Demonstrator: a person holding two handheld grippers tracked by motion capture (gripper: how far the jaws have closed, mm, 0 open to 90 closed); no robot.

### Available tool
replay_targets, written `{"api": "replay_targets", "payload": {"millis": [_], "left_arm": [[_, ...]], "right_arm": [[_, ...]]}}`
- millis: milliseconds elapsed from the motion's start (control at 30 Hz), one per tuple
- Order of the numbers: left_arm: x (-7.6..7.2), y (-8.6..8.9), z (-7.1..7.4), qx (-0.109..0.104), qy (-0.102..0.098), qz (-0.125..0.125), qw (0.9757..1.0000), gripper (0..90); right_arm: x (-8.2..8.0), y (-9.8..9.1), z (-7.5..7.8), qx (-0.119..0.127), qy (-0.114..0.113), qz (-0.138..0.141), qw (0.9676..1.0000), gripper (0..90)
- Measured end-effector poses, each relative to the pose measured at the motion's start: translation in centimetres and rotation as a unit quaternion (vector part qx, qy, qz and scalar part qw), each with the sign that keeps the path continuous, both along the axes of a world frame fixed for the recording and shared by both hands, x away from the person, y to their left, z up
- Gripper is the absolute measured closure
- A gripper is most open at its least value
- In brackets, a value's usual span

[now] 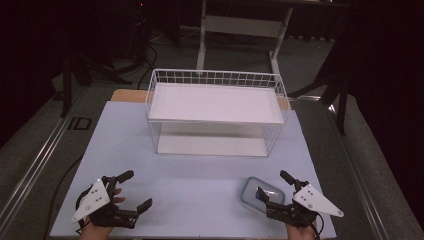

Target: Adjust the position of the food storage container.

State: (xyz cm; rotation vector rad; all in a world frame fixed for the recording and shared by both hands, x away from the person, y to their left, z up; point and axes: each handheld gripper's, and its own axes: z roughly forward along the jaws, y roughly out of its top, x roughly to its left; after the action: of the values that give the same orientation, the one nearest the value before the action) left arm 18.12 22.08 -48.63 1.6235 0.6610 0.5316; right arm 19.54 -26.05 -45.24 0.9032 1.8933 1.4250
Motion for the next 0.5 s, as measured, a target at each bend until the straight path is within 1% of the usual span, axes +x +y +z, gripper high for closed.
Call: {"api": "replay_targets", "payload": {"millis": [33,100,167,200,267,367,400,433,500], "left_arm": [[0.0,0.0,0.0,0.000,0.000,0.001,1.0000,2.0],[0.0,0.0,0.0,0.002,0.001,0.000,1.0000,1.9],[0.0,-0.1,0.0,0.002,0.001,0.001,1.0000,1.9],[0.0,-0.1,0.0,0.002,0.001,0.001,1.0000,1.9],[-0.1,-0.2,-0.1,0.004,0.002,0.002,1.0000,1.9],[-0.2,-0.2,-0.1,0.005,0.003,0.002,1.0000,1.9],[-0.2,-0.2,-0.2,0.007,0.004,0.001,1.0000,1.9],[-0.2,-0.2,-0.2,0.006,0.005,0.001,1.0000,2.0],[-0.1,-0.2,-0.2,0.004,0.006,0.001,1.0000,1.9]], "right_arm": [[-0.1,0.1,0.1,0.004,-0.001,0.005,1.0000,13.3],[-0.1,0.2,0.3,0.004,-0.004,0.006,1.0000,13.3],[-0.3,0.6,0.8,-0.003,-0.017,0.002,0.9999,13.2],[-0.3,0.6,0.8,-0.003,-0.017,0.002,0.9999,13.2],[-0.2,0.8,1.4,0.012,-0.014,0.015,0.9997,12.9],[-0.1,0.9,2.2,0.013,-0.017,0.015,0.9997,12.6],[-0.1,0.9,2.4,0.014,-0.016,0.014,0.9997,12.6],[0.0,0.8,2.5,0.021,-0.011,0.016,0.9996,12.5],[0.2,0.4,2.7,0.044,0.009,0.023,0.9987,12.4]]}}
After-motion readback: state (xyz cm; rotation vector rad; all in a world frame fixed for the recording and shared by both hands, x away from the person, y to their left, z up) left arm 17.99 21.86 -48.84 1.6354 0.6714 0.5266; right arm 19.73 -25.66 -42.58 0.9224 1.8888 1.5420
